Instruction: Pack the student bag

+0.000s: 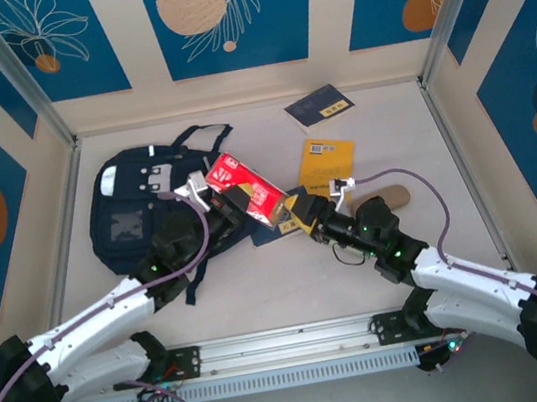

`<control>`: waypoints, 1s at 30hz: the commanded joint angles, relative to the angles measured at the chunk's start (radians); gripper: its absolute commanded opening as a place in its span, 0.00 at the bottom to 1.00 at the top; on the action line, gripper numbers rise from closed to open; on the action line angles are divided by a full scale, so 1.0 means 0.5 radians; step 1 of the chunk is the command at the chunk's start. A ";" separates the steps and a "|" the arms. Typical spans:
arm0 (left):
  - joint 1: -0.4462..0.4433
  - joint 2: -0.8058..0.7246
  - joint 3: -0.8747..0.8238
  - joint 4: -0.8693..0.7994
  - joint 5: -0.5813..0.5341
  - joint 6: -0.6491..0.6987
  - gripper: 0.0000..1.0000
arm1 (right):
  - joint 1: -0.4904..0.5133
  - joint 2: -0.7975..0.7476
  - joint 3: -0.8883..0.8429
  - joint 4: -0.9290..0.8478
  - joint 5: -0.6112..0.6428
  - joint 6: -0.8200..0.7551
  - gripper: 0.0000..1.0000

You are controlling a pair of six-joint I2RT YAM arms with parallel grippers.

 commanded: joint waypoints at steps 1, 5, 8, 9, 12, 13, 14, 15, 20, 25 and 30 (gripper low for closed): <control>-0.009 -0.041 -0.011 0.042 0.011 -0.040 0.13 | 0.047 0.046 0.078 0.298 0.024 0.029 0.69; -0.007 -0.062 -0.012 0.000 -0.026 -0.032 0.13 | 0.055 -0.013 0.055 0.203 0.081 0.026 0.64; -0.007 -0.078 -0.015 -0.039 -0.047 -0.046 0.13 | 0.065 -0.149 -0.004 0.104 0.216 0.006 0.62; -0.009 -0.075 -0.017 -0.036 -0.043 -0.057 0.13 | 0.065 -0.177 -0.016 0.103 0.238 0.006 0.62; -0.007 -0.050 -0.021 -0.004 -0.009 -0.089 0.13 | 0.065 -0.145 0.026 0.133 0.168 0.000 0.64; -0.007 -0.040 -0.021 0.001 -0.004 -0.100 0.13 | 0.068 -0.114 0.048 0.162 0.125 0.000 0.65; -0.007 -0.031 -0.027 0.007 -0.004 -0.113 0.13 | 0.072 -0.064 0.071 0.205 0.085 0.010 0.67; -0.007 -0.026 -0.030 0.018 -0.004 -0.126 0.13 | 0.073 -0.024 0.086 0.241 0.058 0.023 0.67; -0.007 -0.021 -0.030 0.033 0.004 -0.157 0.14 | 0.106 0.134 0.131 0.371 0.039 0.080 0.72; -0.007 -0.025 -0.044 0.014 0.002 -0.188 0.15 | 0.143 0.238 0.179 0.480 0.049 0.089 0.62; -0.009 -0.012 -0.055 0.007 0.002 -0.208 0.17 | 0.177 0.322 0.235 0.501 0.043 0.089 0.51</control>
